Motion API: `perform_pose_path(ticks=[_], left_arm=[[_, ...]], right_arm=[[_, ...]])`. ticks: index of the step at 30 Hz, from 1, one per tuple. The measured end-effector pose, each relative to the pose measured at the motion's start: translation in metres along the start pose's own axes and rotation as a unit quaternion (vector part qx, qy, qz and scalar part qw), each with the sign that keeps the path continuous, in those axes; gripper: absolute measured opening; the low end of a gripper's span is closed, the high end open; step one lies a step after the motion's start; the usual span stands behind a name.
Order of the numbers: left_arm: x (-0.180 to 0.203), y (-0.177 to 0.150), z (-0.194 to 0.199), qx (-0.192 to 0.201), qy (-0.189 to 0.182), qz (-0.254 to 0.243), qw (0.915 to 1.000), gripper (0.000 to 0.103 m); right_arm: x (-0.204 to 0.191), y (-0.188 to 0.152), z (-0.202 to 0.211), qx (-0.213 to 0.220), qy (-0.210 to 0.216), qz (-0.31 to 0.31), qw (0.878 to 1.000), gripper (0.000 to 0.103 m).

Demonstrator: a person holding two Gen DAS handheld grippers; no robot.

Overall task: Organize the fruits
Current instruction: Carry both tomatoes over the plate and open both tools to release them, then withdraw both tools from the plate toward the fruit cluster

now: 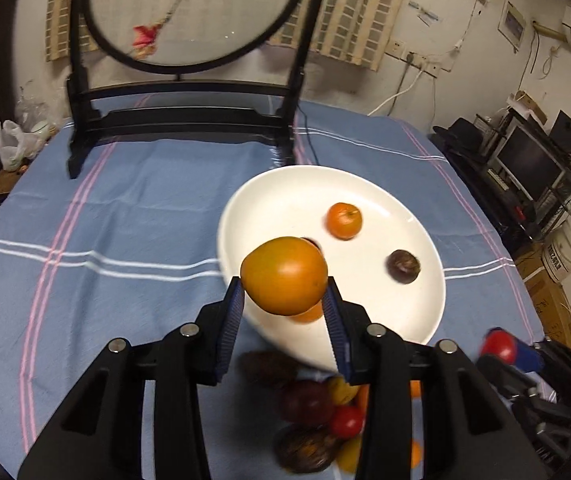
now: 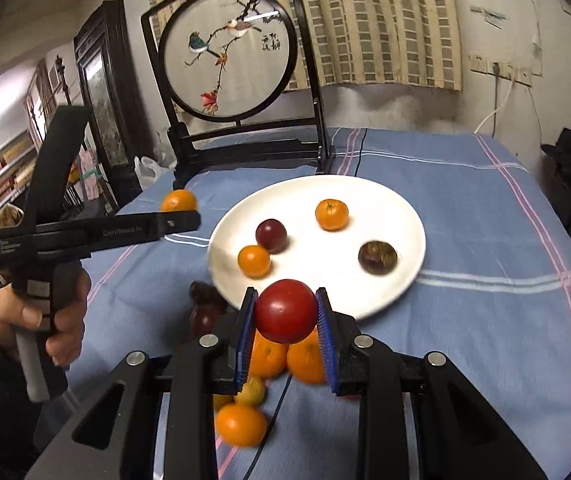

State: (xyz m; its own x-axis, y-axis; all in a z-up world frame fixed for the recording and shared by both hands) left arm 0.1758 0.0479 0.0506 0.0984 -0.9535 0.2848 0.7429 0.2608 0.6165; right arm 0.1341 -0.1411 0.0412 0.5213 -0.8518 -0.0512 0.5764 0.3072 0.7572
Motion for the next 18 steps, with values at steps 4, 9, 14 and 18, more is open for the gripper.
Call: perform_pose_path(ticks=[4, 9, 14, 18], left_arm=[[0.01, 0.004, -0.028, -0.02, 0.007, 0.002, 0.9998, 0.039], [0.01, 0.006, -0.06, -0.044, 0.017, 0.013, 0.9988, 0.039], [0.02, 0.007, -0.079, -0.061, 0.018, 0.013, 0.9979, 0.041], [0.03, 0.008, -0.074, -0.045, 0.01, 0.011, 0.9989, 0.064]], right_arm=[[0.01, 0.003, -0.032, -0.017, -0.006, -0.02, 1.0, 0.029], [0.019, -0.001, -0.059, -0.049, 0.002, -0.043, 0.998, 0.029], [0.028, -0.003, -0.06, -0.039, 0.008, -0.06, 0.997, 0.044], [0.04, -0.005, -0.055, -0.039, 0.007, -0.084, 0.996, 0.048]])
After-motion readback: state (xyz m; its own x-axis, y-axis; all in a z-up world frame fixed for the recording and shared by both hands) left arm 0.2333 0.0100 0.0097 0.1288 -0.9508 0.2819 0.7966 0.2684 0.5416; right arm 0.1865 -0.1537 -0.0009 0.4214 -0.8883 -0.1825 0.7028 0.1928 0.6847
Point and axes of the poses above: each gripper's, at about its wrist camera, not at the fingertips, and z roughly against the way its jaws point, x to its right, y to its top, the point moved 1 cm from there along -z, roughly the way its jaws point, and after that the axes turned 8 degrees about z, right-handed, at the moved point
